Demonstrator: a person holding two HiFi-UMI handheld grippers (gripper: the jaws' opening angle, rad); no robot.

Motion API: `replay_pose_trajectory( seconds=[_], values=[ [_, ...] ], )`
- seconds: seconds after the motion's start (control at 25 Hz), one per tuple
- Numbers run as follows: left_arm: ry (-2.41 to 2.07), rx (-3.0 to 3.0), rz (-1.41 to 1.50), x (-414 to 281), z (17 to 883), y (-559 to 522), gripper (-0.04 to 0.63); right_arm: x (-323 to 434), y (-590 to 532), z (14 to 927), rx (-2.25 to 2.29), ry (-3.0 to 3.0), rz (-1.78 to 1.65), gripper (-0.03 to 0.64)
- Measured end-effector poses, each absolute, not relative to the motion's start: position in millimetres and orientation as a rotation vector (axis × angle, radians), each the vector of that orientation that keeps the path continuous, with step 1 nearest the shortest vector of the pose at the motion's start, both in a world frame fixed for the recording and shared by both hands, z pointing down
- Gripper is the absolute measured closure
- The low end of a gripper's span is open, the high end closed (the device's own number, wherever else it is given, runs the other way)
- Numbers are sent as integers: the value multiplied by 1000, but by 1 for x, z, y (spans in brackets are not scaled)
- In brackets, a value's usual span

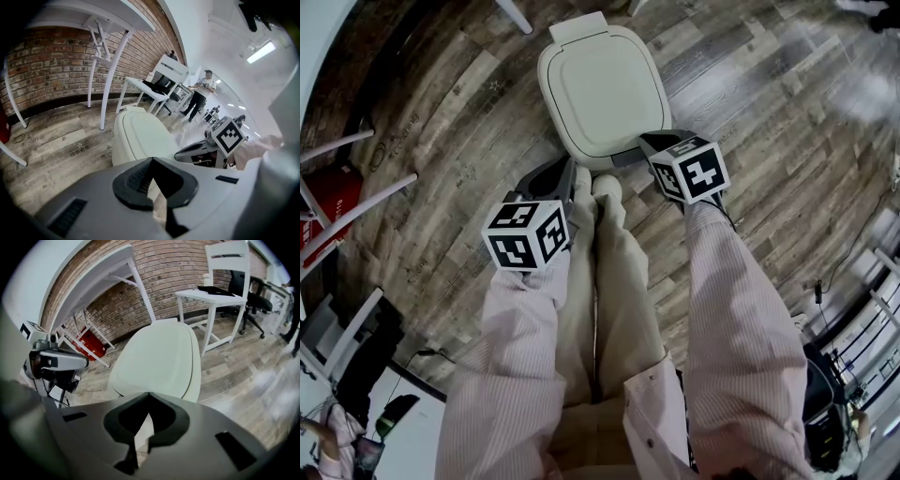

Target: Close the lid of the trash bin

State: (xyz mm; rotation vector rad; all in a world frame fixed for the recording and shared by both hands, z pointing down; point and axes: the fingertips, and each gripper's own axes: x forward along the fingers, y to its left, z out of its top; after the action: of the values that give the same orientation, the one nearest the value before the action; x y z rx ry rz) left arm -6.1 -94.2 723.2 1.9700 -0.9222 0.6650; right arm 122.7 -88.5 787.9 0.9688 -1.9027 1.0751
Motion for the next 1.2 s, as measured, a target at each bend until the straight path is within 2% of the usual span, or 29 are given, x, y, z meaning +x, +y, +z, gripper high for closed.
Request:
replay_pose_trajectory(
  seconds=[0.4, 1.2],
  values=[
    [-912, 2006, 638, -9, 689, -97, 603, 117, -88, 745, 1159, -2023, 1170, 614],
    [-958, 2235, 461, 3, 512, -141, 603, 115, -124, 534, 1495, -2308, 975, 614]
  ],
)
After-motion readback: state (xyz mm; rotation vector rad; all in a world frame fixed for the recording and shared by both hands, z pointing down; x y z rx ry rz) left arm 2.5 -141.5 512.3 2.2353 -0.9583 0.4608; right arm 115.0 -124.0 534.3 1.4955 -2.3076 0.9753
